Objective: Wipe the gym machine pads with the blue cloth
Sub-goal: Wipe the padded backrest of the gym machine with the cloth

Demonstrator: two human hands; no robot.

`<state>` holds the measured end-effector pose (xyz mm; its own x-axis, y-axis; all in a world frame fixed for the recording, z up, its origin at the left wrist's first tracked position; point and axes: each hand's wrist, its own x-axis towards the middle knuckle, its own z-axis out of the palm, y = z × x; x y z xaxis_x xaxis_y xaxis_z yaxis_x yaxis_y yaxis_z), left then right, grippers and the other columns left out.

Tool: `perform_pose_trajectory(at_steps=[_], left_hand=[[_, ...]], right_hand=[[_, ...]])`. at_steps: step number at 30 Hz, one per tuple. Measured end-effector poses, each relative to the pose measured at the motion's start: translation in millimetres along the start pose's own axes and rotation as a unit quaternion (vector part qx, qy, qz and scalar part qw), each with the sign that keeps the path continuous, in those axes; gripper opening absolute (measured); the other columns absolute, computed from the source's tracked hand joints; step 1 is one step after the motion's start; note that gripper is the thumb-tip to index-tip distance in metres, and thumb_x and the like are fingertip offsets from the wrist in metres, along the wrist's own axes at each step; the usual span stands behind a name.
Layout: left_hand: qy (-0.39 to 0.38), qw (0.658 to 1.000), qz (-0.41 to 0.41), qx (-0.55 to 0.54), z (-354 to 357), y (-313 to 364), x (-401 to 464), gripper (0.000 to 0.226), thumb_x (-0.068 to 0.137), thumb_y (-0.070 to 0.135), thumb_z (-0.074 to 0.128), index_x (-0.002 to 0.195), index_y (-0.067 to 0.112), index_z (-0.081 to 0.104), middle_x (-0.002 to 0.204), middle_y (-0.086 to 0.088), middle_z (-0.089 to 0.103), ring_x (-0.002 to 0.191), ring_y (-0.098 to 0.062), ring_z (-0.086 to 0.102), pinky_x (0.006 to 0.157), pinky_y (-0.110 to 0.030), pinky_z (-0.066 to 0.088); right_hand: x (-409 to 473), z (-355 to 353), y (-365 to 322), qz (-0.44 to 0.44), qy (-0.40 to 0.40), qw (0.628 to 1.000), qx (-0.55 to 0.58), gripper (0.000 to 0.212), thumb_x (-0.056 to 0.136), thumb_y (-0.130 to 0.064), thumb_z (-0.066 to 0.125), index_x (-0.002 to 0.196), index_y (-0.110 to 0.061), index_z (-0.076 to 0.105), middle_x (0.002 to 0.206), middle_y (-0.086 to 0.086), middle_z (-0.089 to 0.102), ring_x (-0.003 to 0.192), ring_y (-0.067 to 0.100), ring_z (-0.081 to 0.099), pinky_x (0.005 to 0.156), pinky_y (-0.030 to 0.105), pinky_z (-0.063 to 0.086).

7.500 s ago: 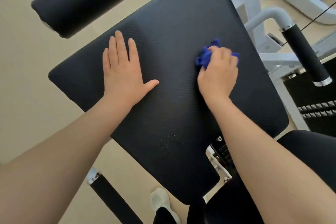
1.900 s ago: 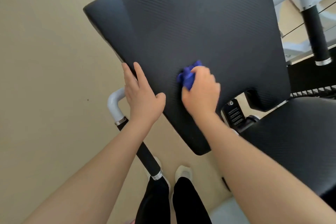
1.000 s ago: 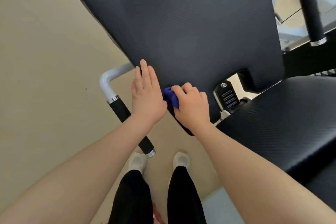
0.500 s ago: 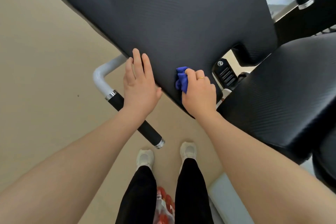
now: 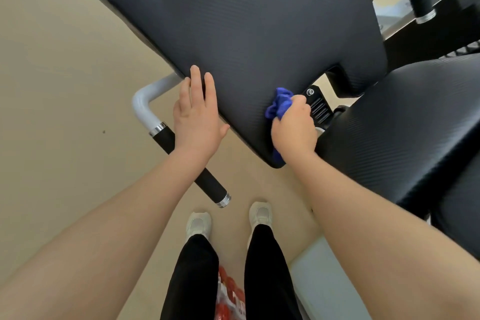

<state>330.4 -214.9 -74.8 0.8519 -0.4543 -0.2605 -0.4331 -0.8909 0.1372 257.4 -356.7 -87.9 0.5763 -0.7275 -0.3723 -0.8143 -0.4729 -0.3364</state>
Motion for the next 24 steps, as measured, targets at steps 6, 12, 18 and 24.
perform_pose_trajectory(at_steps=[6,12,18,24], left_hand=[[0.0,1.0,-0.008,0.03,3,5,2,0.101,0.081,0.042,0.066,0.147,0.004,0.0,0.156,-0.02,-0.004,0.143,-0.035,0.007,0.11,-0.042,0.026],[0.032,0.999,-0.021,0.002,4,4,2,0.075,0.088,0.002,0.047,0.148,0.006,0.003,0.157,-0.017,-0.003,0.143,-0.033,0.007,0.111,-0.043,0.02],[0.089,0.985,-0.022,-0.149,-2,-12,2,0.071,0.083,-0.006,0.04,0.148,0.004,0.013,0.158,-0.009,0.009,0.144,-0.025,0.014,0.113,-0.031,0.013],[0.093,0.946,-0.071,-0.303,-6,-21,7,0.077,0.08,-0.009,0.042,0.148,0.004,0.008,0.158,-0.007,-0.003,0.145,-0.02,0.01,0.111,-0.016,0.007]], right_hand=[[-33,11,21,-0.136,-0.052,0.946,-0.291,0.038,0.087,-0.021,0.052,0.121,-0.011,0.037,0.119,0.011,0.05,0.104,0.032,0.051,0.082,0.039,0.036],[-28,11,0,-0.232,-0.039,0.941,-0.242,0.032,0.088,-0.02,0.055,0.116,-0.012,0.041,0.115,0.008,0.052,0.101,0.031,0.054,0.075,0.039,0.038],[2,11,-55,-0.472,0.079,0.843,-0.245,0.03,0.072,-0.015,0.069,0.1,-0.017,0.058,0.088,0.006,0.06,0.069,0.026,0.054,0.06,0.034,0.028],[45,-11,-45,-0.177,0.088,0.967,-0.159,0.03,0.09,-0.013,0.05,0.119,-0.019,0.047,0.117,0.012,0.049,0.096,0.035,0.049,0.07,0.04,0.035]])
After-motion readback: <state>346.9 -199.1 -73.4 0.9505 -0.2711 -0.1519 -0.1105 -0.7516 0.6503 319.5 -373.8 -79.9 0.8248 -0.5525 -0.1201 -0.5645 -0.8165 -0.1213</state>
